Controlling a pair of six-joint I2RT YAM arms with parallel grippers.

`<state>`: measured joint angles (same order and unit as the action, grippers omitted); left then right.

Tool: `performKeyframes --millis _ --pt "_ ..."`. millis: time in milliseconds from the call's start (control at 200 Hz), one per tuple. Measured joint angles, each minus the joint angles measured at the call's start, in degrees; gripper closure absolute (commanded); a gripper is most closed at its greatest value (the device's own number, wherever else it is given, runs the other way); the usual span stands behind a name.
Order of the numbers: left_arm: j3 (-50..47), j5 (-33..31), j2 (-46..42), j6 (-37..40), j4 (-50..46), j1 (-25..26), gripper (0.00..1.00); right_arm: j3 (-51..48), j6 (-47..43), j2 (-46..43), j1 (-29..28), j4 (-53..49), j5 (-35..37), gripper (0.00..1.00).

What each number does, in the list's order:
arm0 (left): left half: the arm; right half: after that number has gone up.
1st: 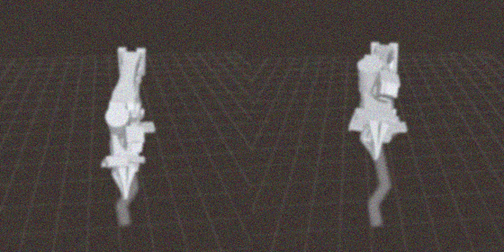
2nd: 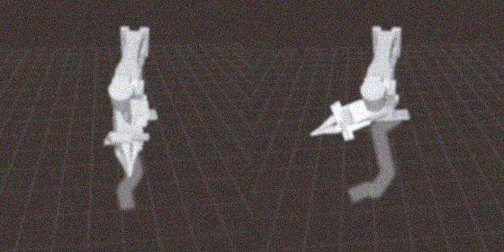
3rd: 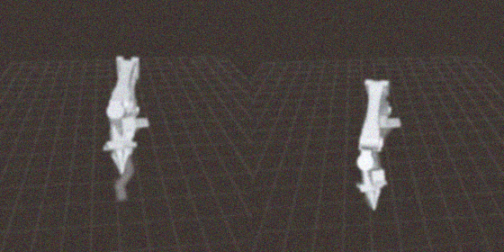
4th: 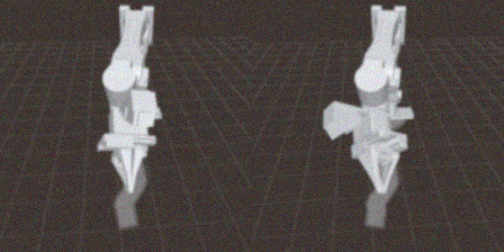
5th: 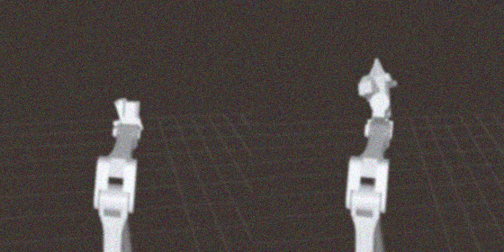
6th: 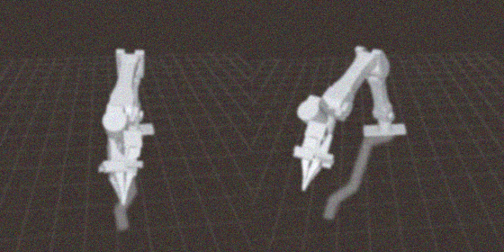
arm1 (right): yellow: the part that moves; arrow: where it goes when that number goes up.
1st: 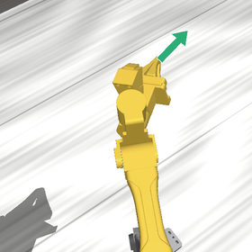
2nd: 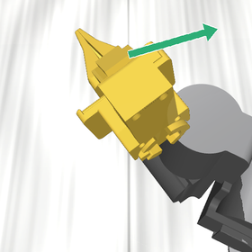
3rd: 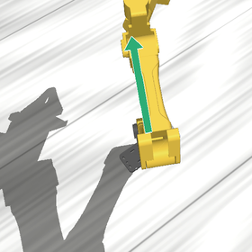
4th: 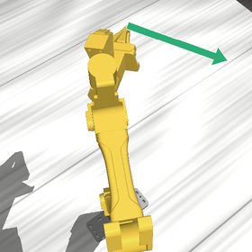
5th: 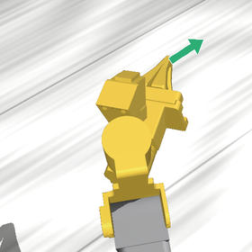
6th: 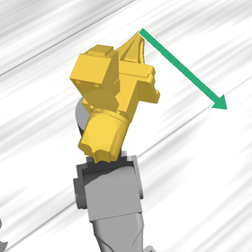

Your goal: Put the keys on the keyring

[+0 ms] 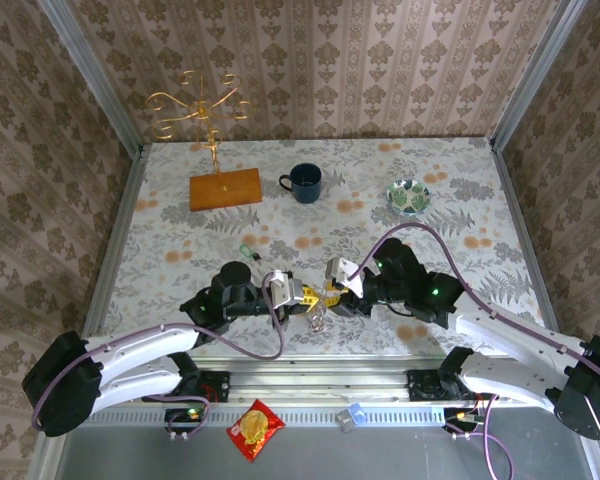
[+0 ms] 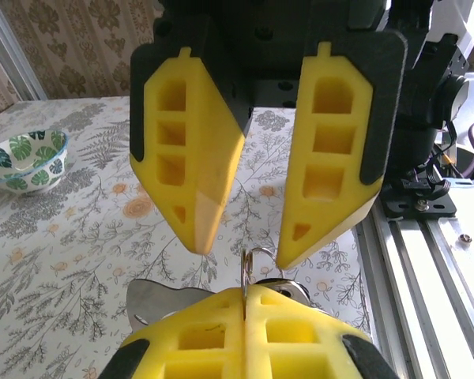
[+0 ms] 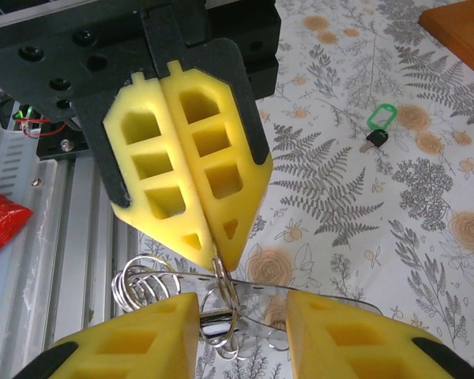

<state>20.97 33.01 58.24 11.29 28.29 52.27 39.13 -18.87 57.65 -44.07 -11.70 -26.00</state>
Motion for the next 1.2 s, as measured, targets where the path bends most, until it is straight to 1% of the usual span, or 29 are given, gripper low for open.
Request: performKeyframes --millis 110,185,290,350,365,400,435,500,610,800,965,995,1135,1200 --pt "-0.48 0.00 0.00 -0.74 1.75 0.00 1.00 -0.02 0.48 0.92 0.00 1.38 -0.13 0.75" --pt "-0.70 0.00 0.00 -1.09 2.36 0.00 1.00 -0.09 0.70 1.38 0.00 2.12 -0.24 0.81" --pt "-0.76 -0.22 0.00 -1.31 2.99 -0.28 1.00 -0.22 0.87 1.64 0.00 2.58 -0.72 0.94" --pt "-0.83 -0.48 0.00 -1.49 3.10 -0.31 1.00 -0.22 0.72 1.66 0.00 2.54 -1.01 1.00" --pt "-0.85 -0.52 0.00 -1.51 3.10 -0.31 0.97 -0.22 1.18 1.66 0.00 2.47 -1.05 1.00" --pt "-0.87 -0.76 0.00 -1.55 3.17 -0.31 0.85 -0.22 0.83 1.68 0.00 2.45 -1.09 1.00" --pt "-0.92 -0.98 0.00 -1.62 3.28 -0.31 0.79 -0.20 0.66 1.68 0.00 2.34 -1.20 1.00" --pt "-0.92 -1.36 -0.09 -1.68 3.30 -0.31 0.77 0.07 0.13 1.75 0.00 1.40 -1.40 1.00" --pt "-0.57 -1.55 -0.48 -0.98 1.33 -0.28 0.77 2.05 -1.97 2.56 0.00 -2.64 -1.36 1.00" --pt "2.97 -1.51 -0.57 2.10 -6.10 -0.20 0.78 9.44 -7.56 5.64 -0.37 -11.89 -0.24 1.00" --pt "5.07 -1.49 -0.55 4.37 -9.92 -0.17 0.80 15.23 -12.02 9.03 -1.97 -19.21 1.84 1.00" --pt "5.33 -1.44 -0.55 4.72 -10.54 -0.17 0.83 15.98 -12.61 9.60 -2.36 -20.26 2.29 1.00" --pt "6.88 -0.74 0.11 6.62 -14.47 0.15 1.00 18.82 -14.47 11.65 -3.74 -23.93 4.94 1.00" --pt "7.26 -0.26 0.31 7.26 -15.52 0.17 1.00 18.84 -14.60 11.61 -3.91 -24.35 5.03 0.91"
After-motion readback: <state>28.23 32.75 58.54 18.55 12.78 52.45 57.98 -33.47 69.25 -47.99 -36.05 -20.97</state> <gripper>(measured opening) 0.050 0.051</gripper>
